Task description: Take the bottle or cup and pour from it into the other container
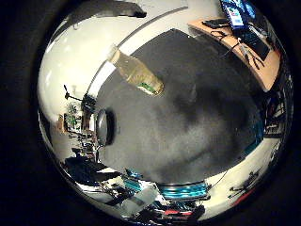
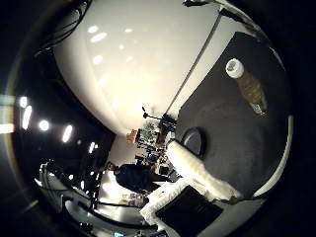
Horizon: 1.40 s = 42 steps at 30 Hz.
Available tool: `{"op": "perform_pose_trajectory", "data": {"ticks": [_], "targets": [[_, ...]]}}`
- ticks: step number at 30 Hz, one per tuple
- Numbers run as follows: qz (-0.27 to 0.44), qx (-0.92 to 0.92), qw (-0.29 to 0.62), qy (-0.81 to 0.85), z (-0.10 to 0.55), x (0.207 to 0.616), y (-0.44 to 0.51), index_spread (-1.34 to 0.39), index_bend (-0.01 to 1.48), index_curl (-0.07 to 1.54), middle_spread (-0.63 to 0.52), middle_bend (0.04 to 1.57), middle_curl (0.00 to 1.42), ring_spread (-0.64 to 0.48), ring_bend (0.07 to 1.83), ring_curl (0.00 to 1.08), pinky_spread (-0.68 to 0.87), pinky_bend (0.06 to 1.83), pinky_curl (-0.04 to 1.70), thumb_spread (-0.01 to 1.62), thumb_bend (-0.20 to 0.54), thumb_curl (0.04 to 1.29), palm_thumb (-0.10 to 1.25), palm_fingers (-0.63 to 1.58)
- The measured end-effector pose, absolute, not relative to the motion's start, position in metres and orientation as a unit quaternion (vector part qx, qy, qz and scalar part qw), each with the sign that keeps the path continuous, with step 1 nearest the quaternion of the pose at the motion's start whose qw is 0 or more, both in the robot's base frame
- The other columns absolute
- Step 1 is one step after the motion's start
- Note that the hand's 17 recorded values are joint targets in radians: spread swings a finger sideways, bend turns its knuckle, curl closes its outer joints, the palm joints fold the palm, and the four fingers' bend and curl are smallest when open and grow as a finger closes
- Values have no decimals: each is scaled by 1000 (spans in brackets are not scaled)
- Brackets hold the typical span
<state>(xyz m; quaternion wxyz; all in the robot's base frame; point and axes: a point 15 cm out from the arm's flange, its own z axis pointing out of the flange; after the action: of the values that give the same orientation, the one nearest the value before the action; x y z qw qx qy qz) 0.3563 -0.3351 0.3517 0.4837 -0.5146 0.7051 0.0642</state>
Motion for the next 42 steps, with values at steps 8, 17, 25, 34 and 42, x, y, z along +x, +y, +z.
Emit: {"op": "perform_pose_trajectory", "data": {"ticks": [8,17,25,34,42], "targets": [[77,-490,517,698,331,375,-357,-227,170,281,37,399,354,132,576,211,425,905,-7,1070,-18,365,613,139],[86,-458,547,695,308,388,-380,-222,162,291,28,389,351,127,555,206,427,858,-4,1062,-23,375,645,162],[120,-453,549,692,271,406,-373,-219,161,288,28,387,353,137,529,202,424,835,-3,1067,-23,377,648,160],[120,-458,540,696,257,427,-372,-218,161,289,28,378,354,148,509,206,427,809,-2,1062,-23,379,665,157],[136,-470,531,692,244,444,-355,-213,162,286,28,372,356,150,496,211,440,796,-3,1056,-25,384,671,164]]}}
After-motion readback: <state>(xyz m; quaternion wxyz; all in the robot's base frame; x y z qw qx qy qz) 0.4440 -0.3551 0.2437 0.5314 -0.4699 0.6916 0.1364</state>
